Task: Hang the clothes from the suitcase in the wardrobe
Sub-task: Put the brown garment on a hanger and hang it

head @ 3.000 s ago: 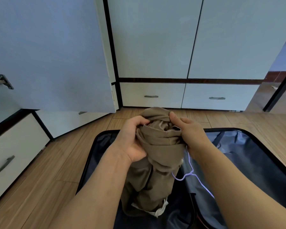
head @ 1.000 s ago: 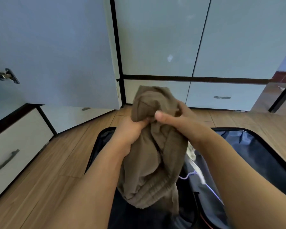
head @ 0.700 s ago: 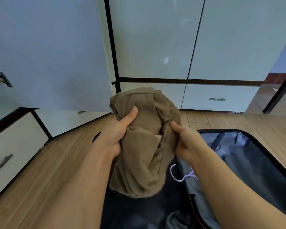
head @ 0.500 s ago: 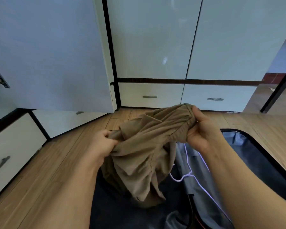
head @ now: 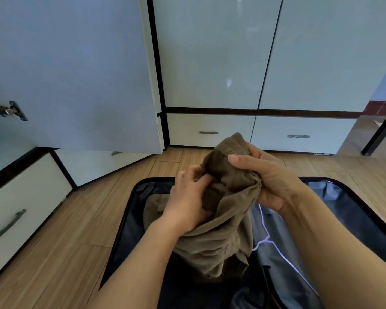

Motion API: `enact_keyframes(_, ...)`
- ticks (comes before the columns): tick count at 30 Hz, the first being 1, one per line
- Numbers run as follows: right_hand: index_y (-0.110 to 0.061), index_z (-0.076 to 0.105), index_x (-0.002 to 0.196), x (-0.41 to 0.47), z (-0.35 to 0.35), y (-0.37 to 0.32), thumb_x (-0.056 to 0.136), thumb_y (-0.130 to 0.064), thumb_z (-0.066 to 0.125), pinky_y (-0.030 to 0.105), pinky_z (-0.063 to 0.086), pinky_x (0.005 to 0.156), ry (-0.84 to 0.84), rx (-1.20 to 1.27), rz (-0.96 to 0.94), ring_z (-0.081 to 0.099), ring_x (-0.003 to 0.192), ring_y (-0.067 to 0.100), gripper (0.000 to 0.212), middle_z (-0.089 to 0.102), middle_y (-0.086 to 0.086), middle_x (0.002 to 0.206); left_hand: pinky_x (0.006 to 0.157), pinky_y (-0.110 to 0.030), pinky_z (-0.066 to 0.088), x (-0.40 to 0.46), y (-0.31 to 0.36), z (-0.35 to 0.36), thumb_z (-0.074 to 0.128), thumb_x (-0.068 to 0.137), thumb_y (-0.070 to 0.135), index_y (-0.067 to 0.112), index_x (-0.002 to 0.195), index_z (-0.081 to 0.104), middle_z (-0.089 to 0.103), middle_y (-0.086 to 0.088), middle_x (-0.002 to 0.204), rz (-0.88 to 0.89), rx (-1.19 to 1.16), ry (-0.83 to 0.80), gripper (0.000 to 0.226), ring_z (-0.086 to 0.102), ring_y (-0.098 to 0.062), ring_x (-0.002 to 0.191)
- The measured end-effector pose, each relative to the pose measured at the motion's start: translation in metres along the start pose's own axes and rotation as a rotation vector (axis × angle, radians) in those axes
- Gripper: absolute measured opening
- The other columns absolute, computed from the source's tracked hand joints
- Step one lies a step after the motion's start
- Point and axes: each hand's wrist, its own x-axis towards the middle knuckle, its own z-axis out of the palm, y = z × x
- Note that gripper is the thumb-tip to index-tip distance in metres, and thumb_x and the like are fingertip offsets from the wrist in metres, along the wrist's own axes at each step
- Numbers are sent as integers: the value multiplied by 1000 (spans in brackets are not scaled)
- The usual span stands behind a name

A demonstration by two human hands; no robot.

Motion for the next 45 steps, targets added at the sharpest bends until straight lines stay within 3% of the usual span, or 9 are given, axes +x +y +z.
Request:
enact_keyframes(3, -7, 67, 102, -2, -6, -6, 56, -9, 88, 37, 58, 80, 152, -106, -23, 69, 86, 26, 51, 70, 16, 99, 85, -30, 42, 4, 1, -10, 57, 92, 22, 22, 94, 63, 48, 8, 109, -40, -59, 241, 7, 43, -13, 106)
enact_keyframes(8, -16, 62, 107, 0, -22, 5, 76, -34, 79, 35, 51, 79, 931, -842, -241, 63, 88, 18, 40, 66, 2, 94, 59, -36, 26, 15, -4, -68, 47, 95, 17, 12, 63, 54, 51, -1, 65, -278, -153, 419, 33, 48, -24, 72)
enact_keyframes(14, -22, 57, 110, -4, 44, 20, 54, -66, 77, 31, 53, 81, 171, -1050, 12, 63, 91, 12, 74, 65, -6, 100, 71, -39, 49, 22, 32, -83, 49, 94, 20, 3, 74, 63, 61, -15, 74, -408, -542, 531, 30, 57, -34, 79)
enact_keyframes(19, -19, 53, 121, 15, 36, 53, 79, -30, 70, 28, 38, 74, 377, -1419, -122, 56, 103, 23, 46, 62, 3, 113, 76, -35, 56, 22, 63, -100, 63, 88, 19, 12, 77, 67, 70, -6, 79, -404, -1199, 491, 13, 68, -22, 83)
enact_keyframes(29, -19, 67, 81, -3, -16, 20, 95, -10, 53, 28, 45, 65, 652, -716, -26, 56, 77, 19, 22, 65, 5, 81, 80, -39, 55, 11, -9, -109, 80, 72, 22, 19, 77, 62, 69, -11, 95, -579, -837, 753, 19, 65, -24, 89)
enact_keyframes(34, -9, 66, 99, 9, -9, 22, 89, -21, 65, 36, 52, 76, 754, -290, 223, 60, 92, 25, 16, 66, 12, 100, 99, -42, 46, 2, -2, -61, 85, 65, 45, 24, 134, 46, 47, 4, 133, -480, -579, 96, 82, 51, -20, 117)
enact_keyframes(37, -4, 66, 107, 16, -1, 25, 88, -21, 66, 38, 55, 79, 745, -197, 260, 64, 96, 28, 25, 69, 16, 105, 92, -33, 50, 1, 20, -37, 76, 77, 41, 27, 112, 60, 61, 9, 118, -340, -440, -257, 42, 58, -12, 104)
enact_keyframes(42, -9, 64, 102, 11, -10, 15, 90, -26, 63, 36, 53, 74, 747, -102, 219, 62, 87, 26, 21, 67, 14, 98, 79, -41, 54, 13, -4, -21, 52, 97, 26, 18, 78, 68, 67, -3, 80, -425, -243, -16, 26, 63, -25, 83)
enact_keyframes(45, -10, 66, 93, 8, -34, 13, 86, -25, 64, 41, 51, 85, 896, -171, 144, 62, 97, 29, 17, 68, 13, 101, 64, -37, 53, 16, -20, -33, 44, 99, 15, 14, 89, 66, 66, -8, 86, -650, -775, 279, 24, 62, -23, 81)
